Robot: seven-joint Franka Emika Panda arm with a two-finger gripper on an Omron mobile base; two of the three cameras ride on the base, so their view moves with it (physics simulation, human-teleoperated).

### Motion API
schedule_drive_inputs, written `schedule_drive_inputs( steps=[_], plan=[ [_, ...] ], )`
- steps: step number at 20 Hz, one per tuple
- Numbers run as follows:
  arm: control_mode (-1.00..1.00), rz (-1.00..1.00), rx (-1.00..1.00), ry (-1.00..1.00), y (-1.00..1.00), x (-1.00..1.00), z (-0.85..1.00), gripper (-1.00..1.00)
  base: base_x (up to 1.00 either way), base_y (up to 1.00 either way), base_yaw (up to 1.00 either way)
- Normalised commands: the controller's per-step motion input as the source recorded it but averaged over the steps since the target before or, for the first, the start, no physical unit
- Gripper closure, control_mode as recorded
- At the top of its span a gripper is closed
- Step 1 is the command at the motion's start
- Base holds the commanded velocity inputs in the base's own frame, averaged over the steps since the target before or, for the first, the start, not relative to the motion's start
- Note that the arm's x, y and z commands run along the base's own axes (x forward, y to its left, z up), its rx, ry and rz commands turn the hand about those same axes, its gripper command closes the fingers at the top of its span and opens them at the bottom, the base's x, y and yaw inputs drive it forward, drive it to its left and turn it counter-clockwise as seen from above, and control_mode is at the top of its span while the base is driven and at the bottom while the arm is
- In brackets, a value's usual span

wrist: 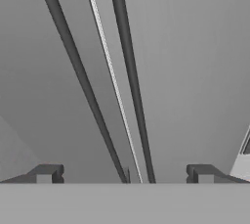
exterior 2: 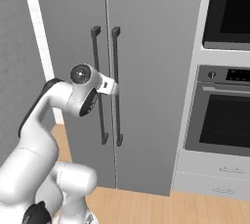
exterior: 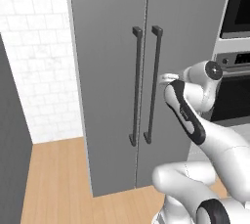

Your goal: Grab a lemon wedge from the fridge and one ice cube from the ice bowl, and put them in the glass of lemonade.

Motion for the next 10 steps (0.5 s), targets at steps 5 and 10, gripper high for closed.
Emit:
schedule_drive_inputs(
  steps=[5,10],
  plan=[
    [-1.0,-0.1,0.0,0.0,-0.23,0.5,0.54,-1.0,0.0,0.0,0.0],
    [-1.0,-0.02,0.0,0.0,-0.2,0.4,0.25,-1.0,0.0,0.0,0.0]
  ],
)
